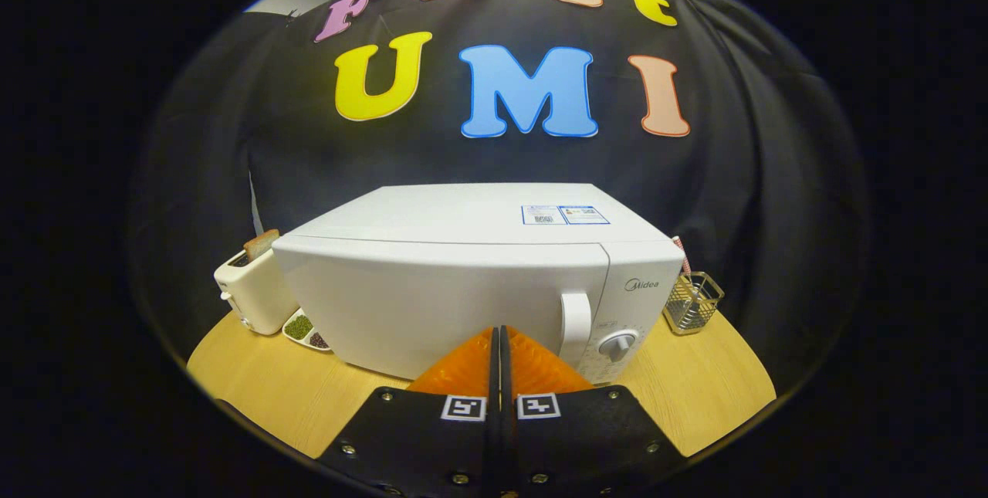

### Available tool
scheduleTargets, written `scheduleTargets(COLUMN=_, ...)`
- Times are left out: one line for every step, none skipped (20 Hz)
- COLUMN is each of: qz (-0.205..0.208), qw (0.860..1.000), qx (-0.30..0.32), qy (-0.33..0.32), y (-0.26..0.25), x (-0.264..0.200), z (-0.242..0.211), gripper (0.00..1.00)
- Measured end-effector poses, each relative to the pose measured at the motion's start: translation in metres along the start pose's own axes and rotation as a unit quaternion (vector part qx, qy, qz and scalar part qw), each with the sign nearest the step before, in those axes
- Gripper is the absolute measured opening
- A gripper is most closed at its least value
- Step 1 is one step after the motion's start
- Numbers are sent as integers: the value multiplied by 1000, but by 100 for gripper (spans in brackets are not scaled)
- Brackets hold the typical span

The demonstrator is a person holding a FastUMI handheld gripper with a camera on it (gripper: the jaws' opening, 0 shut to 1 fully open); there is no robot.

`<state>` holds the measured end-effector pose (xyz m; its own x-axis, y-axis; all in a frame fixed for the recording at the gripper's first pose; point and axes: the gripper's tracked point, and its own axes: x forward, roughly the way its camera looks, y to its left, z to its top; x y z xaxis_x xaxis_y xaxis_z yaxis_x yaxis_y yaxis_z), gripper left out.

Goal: Open the microwave, put the food inside, and close the microwave door.

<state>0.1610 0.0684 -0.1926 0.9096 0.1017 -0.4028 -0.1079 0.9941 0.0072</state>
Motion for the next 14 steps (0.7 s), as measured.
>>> scheduleTargets(qz=-3, qw=1000, qx=-6, qy=-7, y=0, x=-9, z=4, gripper=1)
scheduleTargets(qz=-6, qw=1000, qx=-10, qy=-13, y=-1, x=-18, z=6, gripper=1)
scheduleTargets(qz=-7, qw=1000, qx=-10, qy=-17, y=-1, x=-28, z=8, gripper=1)
scheduleTargets(qz=-5, qw=1000, qx=-8, qy=-21, y=0, x=-36, z=10, gripper=1)
scheduleTargets(qz=-4, qw=1000, qx=-6, qy=-27, y=0, x=-48, z=12, gripper=1)
scheduleTargets(qz=-4, qw=999, qx=-6, qy=-35, y=1, x=-58, z=15, gripper=1)
scheduleTargets(qz=-8, qw=999, qx=-7, qy=-41, y=-1, x=-69, z=17, gripper=1)
scheduleTargets(qz=-10, qw=999, qx=-7, qy=-44, y=-2, x=-78, z=16, gripper=1)
scheduleTargets(qz=-10, qw=999, qx=-3, qy=-48, y=-1, x=-90, z=18, gripper=1)
scheduleTargets(qz=-10, qw=999, qx=2, qy=-52, y=2, x=-101, z=20, gripper=1)
scheduleTargets(qz=-9, qw=998, qx=8, qy=-58, y=3, x=-112, z=21, gripper=1)
scheduleTargets(qz=-7, qw=998, qx=13, qy=-64, y=6, x=-123, z=23, gripper=1)
scheduleTargets(qz=-6, qw=998, qx=14, qy=-65, y=8, x=-134, z=23, gripper=1)
scheduleTargets(qz=-3, qw=998, qx=13, qy=-69, y=11, x=-146, z=22, gripper=1)
